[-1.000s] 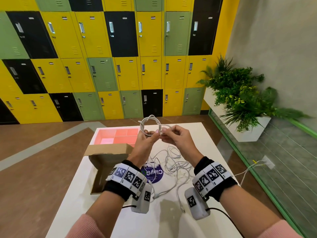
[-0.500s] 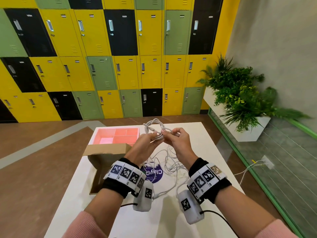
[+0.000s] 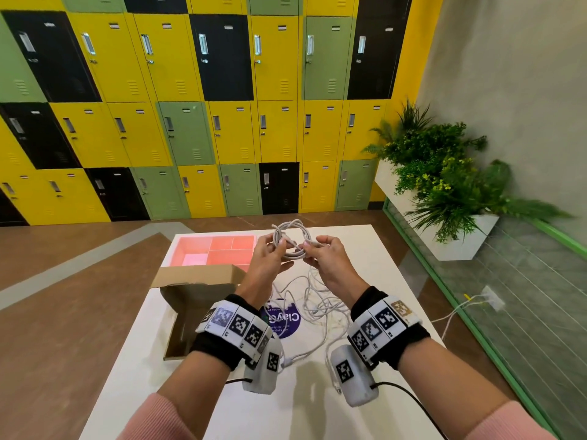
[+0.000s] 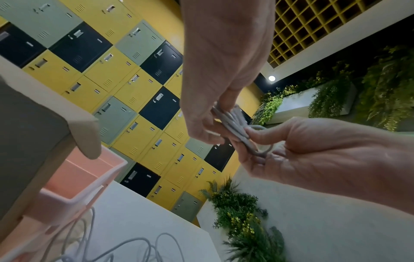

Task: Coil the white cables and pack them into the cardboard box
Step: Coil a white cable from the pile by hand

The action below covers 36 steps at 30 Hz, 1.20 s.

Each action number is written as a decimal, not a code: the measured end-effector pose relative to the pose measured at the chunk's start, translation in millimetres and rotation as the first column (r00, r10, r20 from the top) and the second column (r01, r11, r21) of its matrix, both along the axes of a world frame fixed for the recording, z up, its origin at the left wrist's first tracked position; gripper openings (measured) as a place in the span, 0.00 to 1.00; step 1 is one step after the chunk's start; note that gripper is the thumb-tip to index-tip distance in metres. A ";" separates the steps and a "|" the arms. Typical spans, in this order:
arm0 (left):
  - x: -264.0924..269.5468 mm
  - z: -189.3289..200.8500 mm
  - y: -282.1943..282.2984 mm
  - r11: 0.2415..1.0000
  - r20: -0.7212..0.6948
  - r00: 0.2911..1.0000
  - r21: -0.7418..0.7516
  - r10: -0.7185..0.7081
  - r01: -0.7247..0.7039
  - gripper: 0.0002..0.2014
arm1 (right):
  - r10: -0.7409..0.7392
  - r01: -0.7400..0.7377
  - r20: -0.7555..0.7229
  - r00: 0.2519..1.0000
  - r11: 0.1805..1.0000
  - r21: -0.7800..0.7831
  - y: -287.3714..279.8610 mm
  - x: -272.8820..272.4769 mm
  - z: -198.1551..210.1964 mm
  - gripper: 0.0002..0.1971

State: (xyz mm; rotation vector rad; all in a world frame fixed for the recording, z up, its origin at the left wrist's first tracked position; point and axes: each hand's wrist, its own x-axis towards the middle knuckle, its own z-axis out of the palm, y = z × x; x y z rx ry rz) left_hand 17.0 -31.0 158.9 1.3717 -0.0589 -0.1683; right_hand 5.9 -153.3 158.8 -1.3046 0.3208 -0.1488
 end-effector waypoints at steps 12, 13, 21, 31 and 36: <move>12.0 4.9 20.1 0.947 0.036 0.946 -0.010 -0.321 0.322 0.08 | 0.060 -0.056 -0.043 0.997 0.995 0.083 -2.3 3.4 -0.6 0.17; 10.9 3.7 20.0 0.955 0.045 0.954 0.003 -0.298 0.298 0.11 | 0.073 -0.069 -0.037 0.997 0.994 0.084 -1.4 3.0 1.2 0.18; 6.5 -7.2 18.7 0.977 0.044 0.976 0.054 -0.211 0.208 0.08 | 0.179 -0.196 -0.081 0.980 0.920 -0.340 -2.0 1.2 7.0 0.11; 5.6 3.5 19.1 0.963 0.017 0.977 0.177 -0.211 0.204 0.03 | 0.349 -0.398 -0.198 0.916 0.735 -0.548 -0.6 -10.3 18.5 0.14; -1.5 17.2 27.0 0.892 -0.093 0.892 -0.152 -0.442 0.426 0.12 | 0.443 -0.494 -0.224 0.868 0.727 -0.477 -4.4 -18.7 28.5 0.08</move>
